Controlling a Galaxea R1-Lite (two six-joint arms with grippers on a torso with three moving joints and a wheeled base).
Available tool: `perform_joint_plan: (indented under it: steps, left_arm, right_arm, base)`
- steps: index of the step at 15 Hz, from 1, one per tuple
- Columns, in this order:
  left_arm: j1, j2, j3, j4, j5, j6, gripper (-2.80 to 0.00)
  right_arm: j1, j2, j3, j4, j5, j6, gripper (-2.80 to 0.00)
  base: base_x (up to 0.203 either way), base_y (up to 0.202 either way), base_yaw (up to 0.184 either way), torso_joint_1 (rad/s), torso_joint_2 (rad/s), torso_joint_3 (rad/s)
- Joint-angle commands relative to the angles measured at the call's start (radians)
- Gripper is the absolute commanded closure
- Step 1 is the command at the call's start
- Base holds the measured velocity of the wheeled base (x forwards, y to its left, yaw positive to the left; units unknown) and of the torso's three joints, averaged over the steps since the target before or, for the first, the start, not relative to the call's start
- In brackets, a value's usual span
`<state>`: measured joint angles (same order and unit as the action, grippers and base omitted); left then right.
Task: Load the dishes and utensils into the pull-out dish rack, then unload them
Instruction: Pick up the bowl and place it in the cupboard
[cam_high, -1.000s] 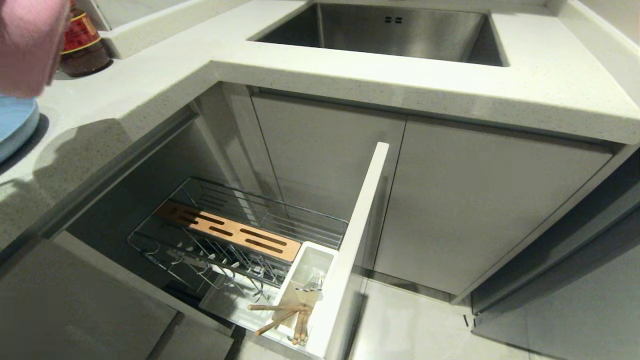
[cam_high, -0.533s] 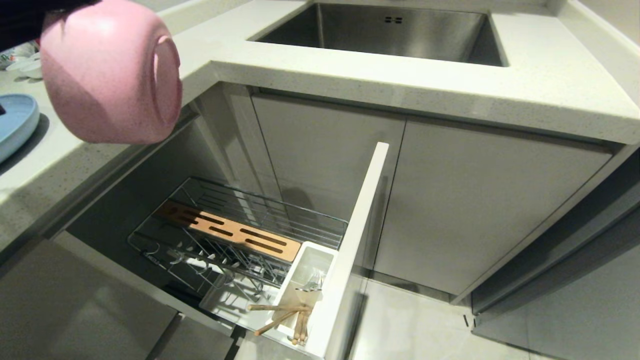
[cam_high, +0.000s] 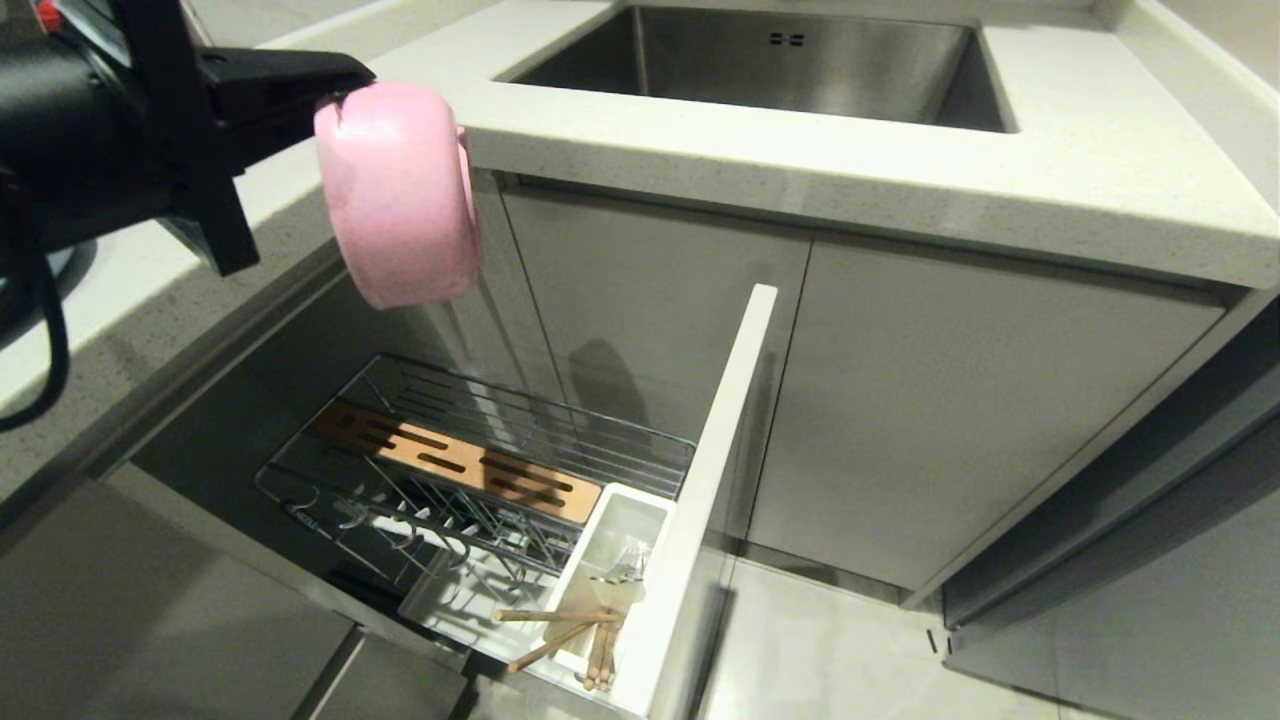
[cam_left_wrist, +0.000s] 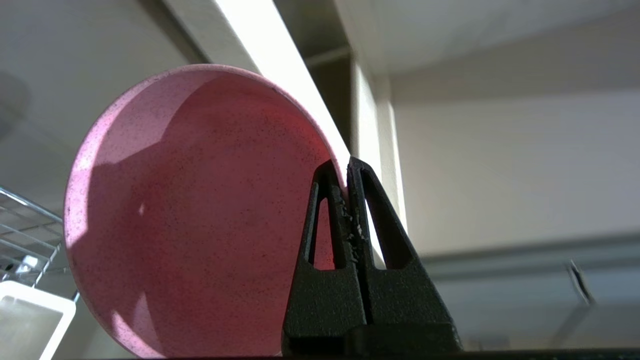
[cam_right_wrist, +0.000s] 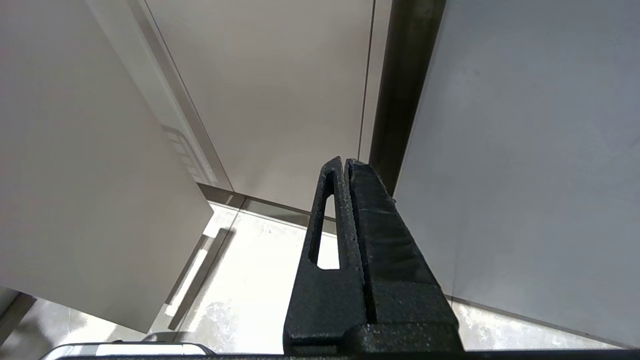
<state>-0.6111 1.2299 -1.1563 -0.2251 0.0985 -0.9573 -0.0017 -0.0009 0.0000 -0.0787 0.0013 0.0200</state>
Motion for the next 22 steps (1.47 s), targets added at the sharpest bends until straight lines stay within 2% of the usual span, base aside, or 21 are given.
perform_joint_plan:
  steps: [1,4,6,8,13,17,22]
  left_arm:
    - [-0.026,0.075,0.068,-0.141,0.060,-0.010,0.00]
    - [-0.097,0.171,0.178,-0.331,0.222,-0.007,0.00]
    - [-0.148,0.230,0.201,-0.388,0.355,-0.008,0.00]
    - [-0.189,0.293,0.214,-0.426,0.458,-0.012,0.00]
    - [-0.196,0.426,0.311,-0.753,0.532,-0.006,0.00]
    - [-0.175,0.534,0.339,-0.892,0.569,-0.003,0.00]
    - [-0.112,0.660,0.360,-1.039,0.604,-0.013,0.00]
  right_arm:
    - [0.000,-0.001,0.026,-0.001,0.000,0.000,0.00]
    - [0.000,-0.001,0.026,-0.001,0.000,0.000,0.00]
    - [0.000,-0.001,0.026,0.000,0.000,0.000,0.00]
    - [0.000,-0.001,0.026,-0.001,0.000,0.000,0.00]
    - [0.000,-0.001,0.026,-0.001,0.000,0.000,0.00]
    - [0.000,-0.001,0.026,-0.001,0.000,0.000,0.00]
    - [0.000,-0.001,0.026,0.000,0.000,0.000,0.00]
  base:
    - [0.000,0.000,0.000,0.000,0.00,0.000]
    - [0.000,0.000,0.000,0.000,0.00,0.000]
    - [0.000,0.000,0.000,0.000,0.00,0.000]
    - [0.000,0.000,0.000,0.000,0.00,0.000]
    - [0.000,0.000,0.000,0.000,0.00,0.000]
    - [0.000,0.000,0.000,0.000,0.00,0.000]
    - [0.000,0.000,0.000,0.000,0.00,0.000]
